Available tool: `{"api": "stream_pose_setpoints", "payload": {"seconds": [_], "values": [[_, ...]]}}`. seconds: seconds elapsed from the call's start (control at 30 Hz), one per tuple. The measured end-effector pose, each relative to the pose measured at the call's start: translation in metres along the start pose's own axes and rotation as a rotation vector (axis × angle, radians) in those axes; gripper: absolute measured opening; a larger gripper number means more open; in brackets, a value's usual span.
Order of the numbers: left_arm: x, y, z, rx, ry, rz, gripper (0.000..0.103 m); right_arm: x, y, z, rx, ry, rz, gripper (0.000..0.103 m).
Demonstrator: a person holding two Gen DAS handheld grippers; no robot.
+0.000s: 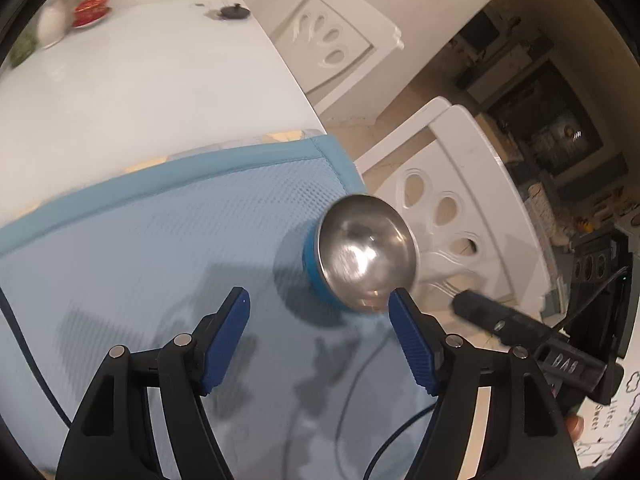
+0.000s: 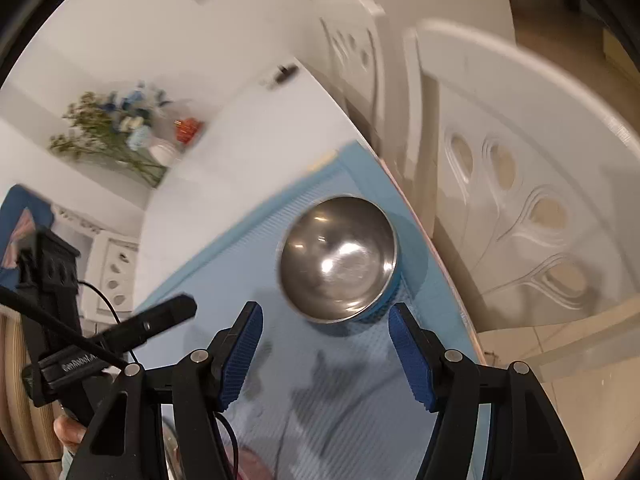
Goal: Organize plates and bowls
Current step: 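Close both grippers on the rim of the blue steel bowl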
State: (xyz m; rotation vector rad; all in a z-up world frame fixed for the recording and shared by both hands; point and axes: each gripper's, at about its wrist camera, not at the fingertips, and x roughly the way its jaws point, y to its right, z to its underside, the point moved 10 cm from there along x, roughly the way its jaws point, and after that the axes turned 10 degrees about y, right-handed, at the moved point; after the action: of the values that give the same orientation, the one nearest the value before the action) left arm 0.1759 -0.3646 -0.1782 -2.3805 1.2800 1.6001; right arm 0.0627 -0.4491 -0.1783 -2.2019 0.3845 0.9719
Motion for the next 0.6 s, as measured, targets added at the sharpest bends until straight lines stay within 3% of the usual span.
{"api": "stream_pose_setpoints", "payload": {"seconds": [0.17, 0.3, 0.53, 0.6], "values": [[0.051, 0.001, 0.001, 0.028, -0.070, 0.007, 0.062, 0.051, 0.019, 0.006, 0.024, -0.084, 0.028, 0.063], [0.079, -0.002, 0.010, 0.013, -0.133, 0.021, 0.047, 0.076, 0.033, 0.007, 0.047, -0.101, 0.053, 0.063], [0.102, -0.004, 0.020, -0.007, -0.182, 0.063, 0.019, 0.098, 0.048, 0.008, 0.041, -0.131, 0.086, 0.039], [0.103, -0.003, 0.021, -0.001, -0.179, 0.064, 0.018, 0.102, 0.050, 0.010, 0.032, -0.137, 0.095, 0.032]]}}
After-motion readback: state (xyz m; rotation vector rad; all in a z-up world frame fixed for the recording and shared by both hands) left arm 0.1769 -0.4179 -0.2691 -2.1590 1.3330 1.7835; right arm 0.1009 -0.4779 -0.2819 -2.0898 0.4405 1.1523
